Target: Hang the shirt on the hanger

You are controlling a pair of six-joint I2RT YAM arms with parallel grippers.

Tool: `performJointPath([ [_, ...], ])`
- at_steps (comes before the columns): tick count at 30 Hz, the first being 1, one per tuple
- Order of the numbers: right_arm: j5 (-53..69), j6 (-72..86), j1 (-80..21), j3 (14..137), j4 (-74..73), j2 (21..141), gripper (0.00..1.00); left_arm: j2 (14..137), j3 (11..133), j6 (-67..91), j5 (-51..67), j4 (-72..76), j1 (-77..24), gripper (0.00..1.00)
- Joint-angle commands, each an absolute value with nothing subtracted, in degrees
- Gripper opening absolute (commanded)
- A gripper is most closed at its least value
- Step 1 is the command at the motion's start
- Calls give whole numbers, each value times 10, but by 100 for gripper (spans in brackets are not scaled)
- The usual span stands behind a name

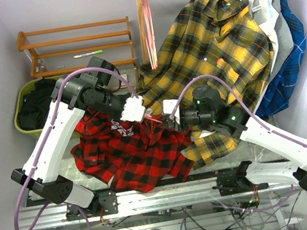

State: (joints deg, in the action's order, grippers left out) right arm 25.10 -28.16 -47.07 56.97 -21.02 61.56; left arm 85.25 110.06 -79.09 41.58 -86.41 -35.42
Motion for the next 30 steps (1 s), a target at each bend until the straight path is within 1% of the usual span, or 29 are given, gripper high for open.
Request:
performJointPath([
  [1,281,-260,-474,601,-113,615,22,858,1106,-802,439,-859,-360,7],
  [7,286,-257,-474,605,-108,622,23,860,1111,-800,439,-859,-360,7],
  [11,293,-252,-474,602,-109,638,32,862,1116,-798,440,-859,-360,7],
  [13,296,-245,-474,597,-98,644,33,863,1117,-798,443,-859,-360,7],
  [14,296,-243,-474,594,-92,647,27,863,1118,-798,444,-859,-360,7],
  [15,293,-239,-474,592,-82,651,11,863,1118,-798,444,-859,-360,7],
  [16,282,-229,-474,591,-74,655,0,863,1117,-797,443,-859,-360,7],
  [18,250,-204,-474,589,-66,654,0,862,1114,-797,434,-858,-360,7],
  [19,220,-185,-474,585,-58,648,0,862,1113,-798,427,-857,-360,9],
  [21,169,-149,-474,558,-34,621,0,862,1111,-787,408,-853,-360,19],
  [23,120,-128,-474,513,-8,580,0,859,1107,-748,382,-828,-360,33],
  [24,103,-120,-474,497,0,561,0,858,1107,-731,370,-816,-358,48],
  [25,94,-113,-474,482,4,543,0,856,1107,-719,361,-807,-355,73],
  [26,88,-107,-474,471,4,527,0,855,1108,-710,359,-803,-350,93],
  [27,81,-105,-474,461,2,515,0,854,1111,-707,359,-804,-345,100],
  [30,67,-99,-474,445,-12,499,0,853,1121,-699,365,-809,-336,98],
])
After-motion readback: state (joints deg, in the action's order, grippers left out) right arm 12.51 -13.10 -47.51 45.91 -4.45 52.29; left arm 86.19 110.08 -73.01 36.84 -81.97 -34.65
